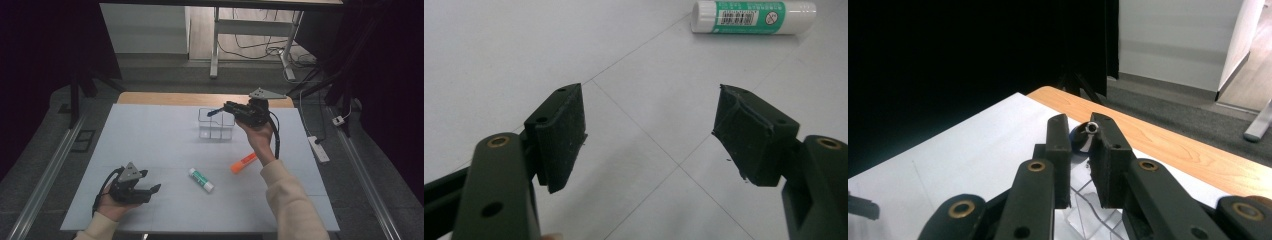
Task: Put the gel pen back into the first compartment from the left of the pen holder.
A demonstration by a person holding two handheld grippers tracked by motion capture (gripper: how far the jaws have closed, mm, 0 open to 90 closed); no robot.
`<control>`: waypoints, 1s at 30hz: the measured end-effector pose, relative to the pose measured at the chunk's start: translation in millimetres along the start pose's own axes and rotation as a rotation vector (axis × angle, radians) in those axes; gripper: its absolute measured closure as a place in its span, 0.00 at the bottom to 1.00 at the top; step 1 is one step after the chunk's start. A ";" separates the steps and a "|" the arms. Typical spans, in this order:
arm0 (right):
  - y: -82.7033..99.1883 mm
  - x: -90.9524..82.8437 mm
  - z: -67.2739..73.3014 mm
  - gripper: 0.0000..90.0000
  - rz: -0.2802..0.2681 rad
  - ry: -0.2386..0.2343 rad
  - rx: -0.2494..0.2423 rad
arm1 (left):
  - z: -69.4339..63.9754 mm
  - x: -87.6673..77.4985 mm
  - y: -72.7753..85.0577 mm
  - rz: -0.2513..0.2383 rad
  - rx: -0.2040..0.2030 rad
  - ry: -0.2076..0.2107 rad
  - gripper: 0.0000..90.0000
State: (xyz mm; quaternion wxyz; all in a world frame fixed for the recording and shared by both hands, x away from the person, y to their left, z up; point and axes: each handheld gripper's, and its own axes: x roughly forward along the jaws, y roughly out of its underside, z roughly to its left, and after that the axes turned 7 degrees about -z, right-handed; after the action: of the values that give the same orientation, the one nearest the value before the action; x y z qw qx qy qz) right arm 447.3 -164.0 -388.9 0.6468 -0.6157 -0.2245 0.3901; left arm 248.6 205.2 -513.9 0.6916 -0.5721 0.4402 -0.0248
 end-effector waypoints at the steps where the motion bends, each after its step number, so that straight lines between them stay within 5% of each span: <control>1: 0.4 2.0 -0.7 0.87 0.004 0.002 0.001 | -0.1 0.4 0.1 0.002 0.001 -0.001 0.32; 19: 9.3 38.4 -3.3 0.87 0.107 0.020 -0.020 | -0.1 2.1 0.4 0.011 0.006 0.003 0.31; 23: 14.2 43.4 -3.6 0.63 0.110 0.030 -0.035 | -0.3 1.8 0.4 0.010 0.005 0.007 0.31; 30: 18.8 33.3 -2.3 0.56 0.102 0.013 -0.046 | 0.1 1.0 0.5 0.008 0.004 0.004 0.31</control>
State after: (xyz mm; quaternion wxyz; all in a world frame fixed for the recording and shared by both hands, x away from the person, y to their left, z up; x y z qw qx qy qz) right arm 464.6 -140.6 -413.9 0.6132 -0.6436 -0.1977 0.4131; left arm 249.1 204.9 -514.9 0.6920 -0.5691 0.4436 -0.0239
